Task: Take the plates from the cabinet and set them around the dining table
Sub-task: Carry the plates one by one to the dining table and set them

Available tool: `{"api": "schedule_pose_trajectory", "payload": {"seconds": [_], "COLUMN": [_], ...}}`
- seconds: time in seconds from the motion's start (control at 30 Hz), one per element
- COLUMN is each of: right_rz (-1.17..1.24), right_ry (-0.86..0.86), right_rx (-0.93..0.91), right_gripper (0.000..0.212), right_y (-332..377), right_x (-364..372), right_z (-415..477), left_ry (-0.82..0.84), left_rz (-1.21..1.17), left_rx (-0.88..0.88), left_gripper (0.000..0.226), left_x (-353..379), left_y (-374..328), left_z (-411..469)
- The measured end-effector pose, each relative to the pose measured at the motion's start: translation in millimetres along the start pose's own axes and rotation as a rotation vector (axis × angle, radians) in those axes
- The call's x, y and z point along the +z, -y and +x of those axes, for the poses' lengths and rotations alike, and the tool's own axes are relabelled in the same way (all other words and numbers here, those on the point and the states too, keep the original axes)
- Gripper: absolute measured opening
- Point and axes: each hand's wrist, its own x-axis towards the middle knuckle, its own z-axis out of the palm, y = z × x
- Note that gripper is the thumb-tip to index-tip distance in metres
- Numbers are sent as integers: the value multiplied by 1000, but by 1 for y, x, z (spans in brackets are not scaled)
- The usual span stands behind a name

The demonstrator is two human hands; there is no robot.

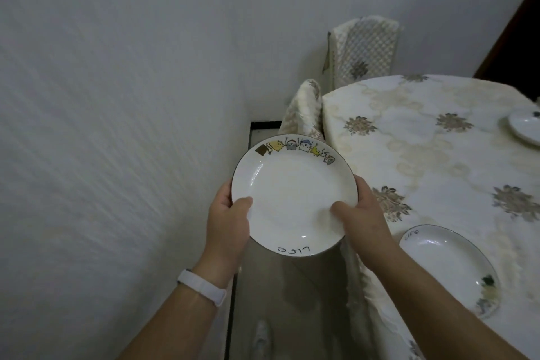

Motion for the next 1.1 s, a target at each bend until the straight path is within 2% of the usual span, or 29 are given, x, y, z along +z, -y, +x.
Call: {"api": "schedule_pose_trajectory", "payload": {"seconds": [0.23, 0.47, 0.6, 0.77, 0.93, 1.1], "right_rz": [-77, -14, 4, 31, 87, 162], "right_ry": [-202, -400, -495, -523, -542, -545], "right_rx": [21, 61, 101, 155, 165, 181], "right_gripper": [52, 49, 57, 55, 62, 52], "right_y": [29, 37, 30, 17, 11, 11], "right_x": [35, 20, 5, -11, -26, -50], "right_z": [59, 85, 110, 166, 240, 304], "left_ry": [188, 408, 500, 551, 571, 597], "left_rz": [-24, 17, 3, 92, 141, 230], "left_rx": [23, -21, -75, -103, -78, -74], "left_gripper": [38, 38, 45, 45, 50, 49], "left_x": [7, 55, 93, 138, 190, 245], "left_y": [-26, -28, -26, -17, -16, -24], "left_z": [106, 164, 191, 240, 300, 350]}}
